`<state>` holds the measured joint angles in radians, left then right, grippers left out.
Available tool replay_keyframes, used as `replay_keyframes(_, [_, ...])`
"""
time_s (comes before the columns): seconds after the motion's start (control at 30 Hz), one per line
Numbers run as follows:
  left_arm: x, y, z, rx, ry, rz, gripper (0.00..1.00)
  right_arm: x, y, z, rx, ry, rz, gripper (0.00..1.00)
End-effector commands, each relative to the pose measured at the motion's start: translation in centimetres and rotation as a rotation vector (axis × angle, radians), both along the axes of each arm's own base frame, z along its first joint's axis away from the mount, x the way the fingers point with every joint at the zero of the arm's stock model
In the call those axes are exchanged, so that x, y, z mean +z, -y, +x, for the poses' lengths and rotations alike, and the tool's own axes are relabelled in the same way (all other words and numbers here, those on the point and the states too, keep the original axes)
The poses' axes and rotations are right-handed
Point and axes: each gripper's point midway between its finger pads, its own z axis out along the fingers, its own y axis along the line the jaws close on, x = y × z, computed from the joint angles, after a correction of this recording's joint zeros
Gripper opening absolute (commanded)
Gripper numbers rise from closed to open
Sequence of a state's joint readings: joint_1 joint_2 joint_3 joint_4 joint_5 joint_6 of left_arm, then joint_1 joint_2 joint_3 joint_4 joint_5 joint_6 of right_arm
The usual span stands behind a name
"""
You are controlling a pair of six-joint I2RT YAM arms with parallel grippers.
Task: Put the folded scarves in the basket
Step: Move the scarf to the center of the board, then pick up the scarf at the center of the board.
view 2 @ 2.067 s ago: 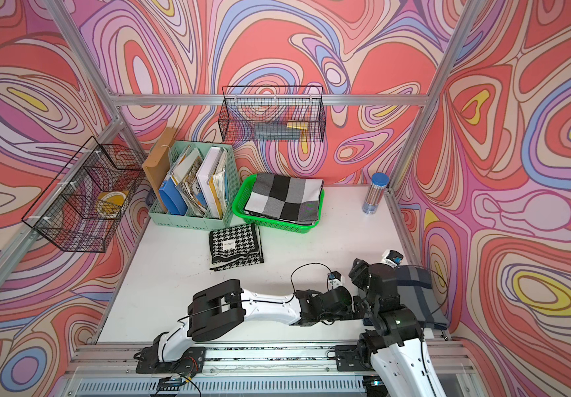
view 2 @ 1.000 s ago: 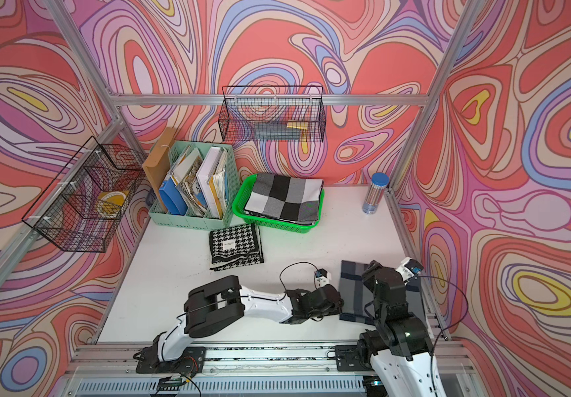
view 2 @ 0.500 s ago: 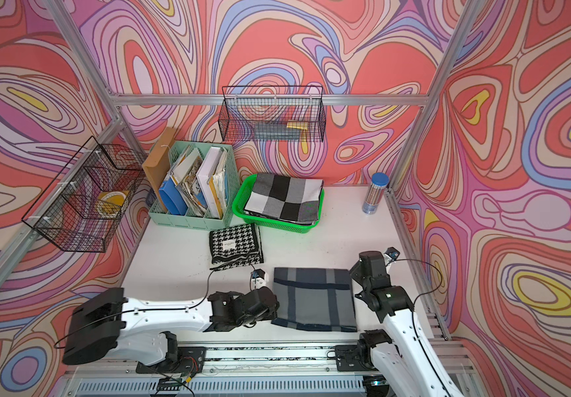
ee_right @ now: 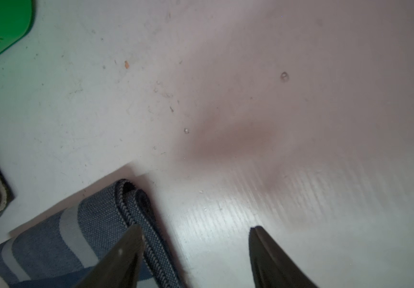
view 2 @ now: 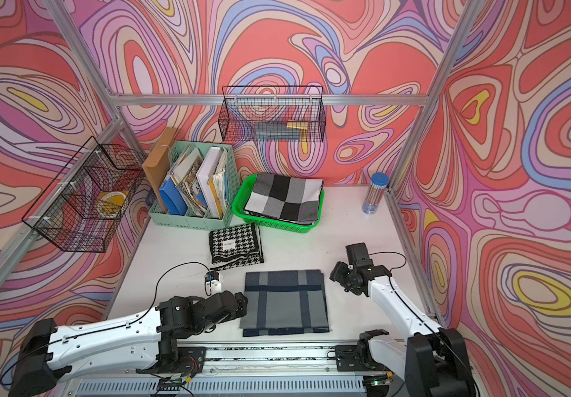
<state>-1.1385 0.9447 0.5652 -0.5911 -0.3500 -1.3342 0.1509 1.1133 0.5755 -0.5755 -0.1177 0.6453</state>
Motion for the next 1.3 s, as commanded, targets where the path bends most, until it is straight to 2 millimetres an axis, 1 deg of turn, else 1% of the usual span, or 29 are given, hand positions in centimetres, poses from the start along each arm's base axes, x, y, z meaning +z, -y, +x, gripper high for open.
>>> replay_keyframes(0.0, [0.6, 0.5, 1.4, -0.016, 0.010, 0.015, 0.99, 0.9, -2.1, 0.3, 0.093, 0.064, 0.100, 0.70])
replay_keyframes(0.07, [0.1, 1.4, 2.1, -0.023, -0.016, -0.022, 0.99, 0.8, -2.4, 0.0, 0.106, 0.066, 0.116, 0.71])
replay_keyframes(0.2, [-1.2, 2.8, 3.3, -0.025, -0.065, -0.084, 0.99, -0.3, -2.9, -0.5, 0.125, 0.031, 0.141, 0.71])
replay_keyframes(0.33, [-1.9, 3.5, 4.1, -0.040, -0.082, -0.062, 0.98, -0.9, -3.8, -0.7, 0.164, 0.011, 0.144, 0.71])
replay_keyframes(0.4, [-2.3, 3.6, 4.3, -0.043, -0.089, -0.037, 0.95, -1.2, -4.2, -0.8, 0.189, -0.001, 0.126, 0.71])
replay_keyframes(0.53, [-3.5, 3.6, 4.4, -0.027, -0.117, -0.015, 0.92, -1.5, -5.2, -0.9, 0.234, -0.018, 0.091, 0.71])
replay_keyframes(0.87, [-5.8, 3.6, 3.7, -0.018, -0.190, 0.015, 0.85, -3.2, -6.2, -1.2, 0.262, -0.068, 0.043, 0.68])
replay_keyframes(1.0, [-7.0, 4.0, 3.2, -0.032, -0.226, 0.000, 0.78, -3.7, -6.7, -1.4, 0.269, -0.081, 0.030, 0.66])
replay_keyframes(1.03, [-7.1, 4.6, 3.2, -0.040, -0.227, -0.026, 0.76, -3.8, -6.9, -1.5, 0.271, -0.082, 0.028, 0.65])
replay_keyframes(1.1, [-7.6, 4.8, 2.9, -0.043, -0.244, -0.039, 0.75, -3.8, -7.3, -1.5, 0.275, -0.079, 0.030, 0.62])
replay_keyframes(1.17, [-8.0, 4.7, 2.6, -0.042, -0.259, -0.040, 0.71, -3.8, -7.9, -1.6, 0.281, -0.074, 0.035, 0.56])
replay_keyframes(1.2, [-8.2, 4.8, 2.4, -0.040, -0.266, -0.056, 0.67, -3.8, -8.1, -1.6, 0.284, -0.072, 0.035, 0.53])
replay_keyframes(1.23, [-8.3, 5.0, 2.3, -0.045, -0.265, -0.071, 0.61, -3.8, -8.4, -1.6, 0.289, -0.067, 0.038, 0.45])
replay_keyframes(1.27, [-8.3, 5.3, 2.4, -0.055, -0.261, -0.092, 0.53, -3.8, -8.7, -1.6, 0.294, -0.064, 0.038, 0.36])
